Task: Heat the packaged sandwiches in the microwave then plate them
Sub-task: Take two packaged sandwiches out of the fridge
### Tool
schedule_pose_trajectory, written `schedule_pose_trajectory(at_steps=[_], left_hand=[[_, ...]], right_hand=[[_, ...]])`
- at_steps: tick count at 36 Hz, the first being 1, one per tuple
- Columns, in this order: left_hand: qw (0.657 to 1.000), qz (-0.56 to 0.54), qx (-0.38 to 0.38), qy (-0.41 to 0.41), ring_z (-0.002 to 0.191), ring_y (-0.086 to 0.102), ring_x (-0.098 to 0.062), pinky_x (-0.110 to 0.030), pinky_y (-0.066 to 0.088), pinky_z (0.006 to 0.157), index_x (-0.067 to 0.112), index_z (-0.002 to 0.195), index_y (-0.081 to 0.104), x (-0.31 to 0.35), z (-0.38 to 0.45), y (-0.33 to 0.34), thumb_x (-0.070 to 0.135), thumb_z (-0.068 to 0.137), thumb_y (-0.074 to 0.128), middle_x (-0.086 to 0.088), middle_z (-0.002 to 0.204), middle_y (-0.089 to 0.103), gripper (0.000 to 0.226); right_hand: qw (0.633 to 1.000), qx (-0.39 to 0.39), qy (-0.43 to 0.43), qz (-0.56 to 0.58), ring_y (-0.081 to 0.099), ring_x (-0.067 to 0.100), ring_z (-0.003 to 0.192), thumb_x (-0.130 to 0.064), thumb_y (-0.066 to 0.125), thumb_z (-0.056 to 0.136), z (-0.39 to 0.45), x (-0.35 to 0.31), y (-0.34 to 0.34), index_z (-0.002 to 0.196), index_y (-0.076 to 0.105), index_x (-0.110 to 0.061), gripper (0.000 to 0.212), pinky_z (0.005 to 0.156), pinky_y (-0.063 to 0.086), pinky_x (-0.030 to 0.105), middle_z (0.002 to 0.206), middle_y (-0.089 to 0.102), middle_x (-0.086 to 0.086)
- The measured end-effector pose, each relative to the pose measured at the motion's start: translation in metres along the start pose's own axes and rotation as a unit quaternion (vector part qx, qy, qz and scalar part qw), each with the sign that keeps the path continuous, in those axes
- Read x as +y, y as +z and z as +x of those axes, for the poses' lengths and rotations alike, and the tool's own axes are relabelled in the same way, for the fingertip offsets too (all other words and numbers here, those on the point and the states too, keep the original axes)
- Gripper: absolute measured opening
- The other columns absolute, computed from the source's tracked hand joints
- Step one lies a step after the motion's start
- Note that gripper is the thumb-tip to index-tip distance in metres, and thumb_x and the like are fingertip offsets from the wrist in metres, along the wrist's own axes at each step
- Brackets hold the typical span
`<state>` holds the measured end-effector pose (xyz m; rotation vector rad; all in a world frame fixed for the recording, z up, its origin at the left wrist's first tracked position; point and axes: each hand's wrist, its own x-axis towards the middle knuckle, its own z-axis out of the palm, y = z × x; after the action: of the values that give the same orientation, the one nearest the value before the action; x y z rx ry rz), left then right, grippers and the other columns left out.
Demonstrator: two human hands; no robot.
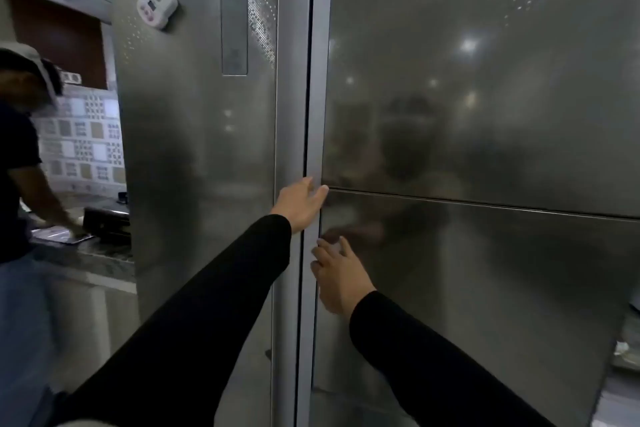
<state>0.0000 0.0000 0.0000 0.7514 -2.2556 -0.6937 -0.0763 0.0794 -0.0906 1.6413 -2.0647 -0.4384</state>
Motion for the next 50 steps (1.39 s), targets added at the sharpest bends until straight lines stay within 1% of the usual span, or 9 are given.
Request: schedule_pose_trajectory(at_steps=[9,15,20,26,32,37,41,45,50], left_hand=[[0.999,-0.006,-0.027,0.019,0.092,0.055,-0.018,-0.026,0.041,0.08,0.007,0.115,0.057,-0.002,0.026,0.009,0.045,0.098,0.042,-0.005,0.1,0.059,0.044],[0.997,-0.053,-0.053,0.008,0.097,0.052,-0.015,-0.025,0.041,0.083,0.009,0.127,0.047,0.0,0.037,0.012,0.037,0.099,0.046,-0.006,0.113,0.057,0.04],[0.992,-0.089,-0.082,-0.023,0.121,0.053,-0.027,-0.034,0.044,0.097,0.008,0.139,0.036,-0.001,0.043,0.012,0.035,0.098,0.048,-0.013,0.132,0.052,0.051],[0.988,-0.106,-0.105,-0.029,0.122,0.051,-0.031,-0.04,0.045,0.103,0.009,0.138,0.036,-0.008,0.051,0.013,0.036,0.096,0.051,-0.017,0.135,0.047,0.052],[0.995,-0.06,-0.061,0.055,0.11,0.056,-0.033,-0.037,0.046,0.091,0.006,0.121,0.044,-0.013,0.027,0.006,0.043,0.095,0.05,-0.015,0.121,0.056,0.045],[0.975,-0.006,0.077,0.206,0.078,0.048,-0.018,-0.032,0.041,0.069,0.013,0.097,0.048,-0.031,0.001,-0.016,0.047,0.097,0.042,0.001,0.091,0.046,0.034],[0.94,-0.045,0.188,0.28,0.087,0.043,-0.009,-0.027,0.04,0.08,0.01,0.107,0.051,-0.037,-0.004,-0.028,0.033,0.096,0.049,-0.003,0.108,0.046,0.026],[0.94,-0.084,0.208,0.256,0.106,0.048,-0.015,-0.029,0.036,0.088,0.011,0.122,0.045,-0.027,-0.022,-0.042,0.033,0.093,0.054,-0.006,0.127,0.042,0.038],[0.971,-0.168,0.083,0.151,0.138,0.033,-0.022,-0.045,0.029,0.114,0.015,0.148,0.021,-0.017,-0.054,-0.04,0.051,0.093,0.045,-0.005,0.152,0.025,0.07]], right_hand=[[0.988,-0.03,-0.005,-0.154,0.011,0.03,0.147,-0.036,0.048,0.095,0.025,-0.008,0.006,0.137,0.049,-0.014,0.048,0.112,0.005,0.065,0.151,0.035,0.01],[0.969,-0.08,0.051,-0.23,0.013,0.04,0.144,-0.041,0.048,0.095,0.033,-0.035,0.009,0.136,0.048,-0.012,0.05,0.107,0.005,0.074,0.151,0.027,0.019],[0.969,-0.085,0.087,-0.216,0.006,0.039,0.146,-0.043,0.049,0.094,0.041,-0.049,0.012,0.143,0.039,-0.011,0.06,0.108,0.006,0.074,0.157,0.015,0.018],[0.957,-0.101,0.17,-0.212,0.004,0.044,0.145,-0.051,0.043,0.094,0.056,-0.062,0.02,0.149,0.031,-0.012,0.068,0.107,0.006,0.073,0.158,0.012,0.022],[0.952,-0.108,0.212,-0.194,0.016,0.038,0.144,-0.04,0.039,0.097,0.043,-0.079,0.015,0.148,0.033,-0.012,0.058,0.111,0.009,0.068,0.153,0.027,0.017],[0.947,-0.131,0.218,-0.196,0.016,0.03,0.145,-0.034,0.038,0.099,0.014,-0.094,-0.003,0.144,0.04,-0.011,0.05,0.113,0.001,0.066,0.153,0.03,0.014],[0.945,-0.059,0.316,-0.059,0.035,0.019,0.138,-0.021,0.032,0.099,-0.005,-0.103,-0.013,0.131,0.058,-0.022,0.041,0.102,-0.033,0.055,0.139,0.052,0.0],[0.965,-0.079,0.231,-0.098,0.027,0.026,0.135,-0.034,0.046,0.097,-0.04,-0.112,-0.031,0.138,0.047,-0.013,0.046,0.111,0.001,0.067,0.139,0.046,0.008],[0.964,-0.074,0.236,-0.097,0.022,0.027,0.138,-0.039,0.04,0.098,-0.079,-0.122,-0.046,0.153,0.017,-0.016,0.064,0.11,0.005,0.067,0.146,0.039,0.009]])
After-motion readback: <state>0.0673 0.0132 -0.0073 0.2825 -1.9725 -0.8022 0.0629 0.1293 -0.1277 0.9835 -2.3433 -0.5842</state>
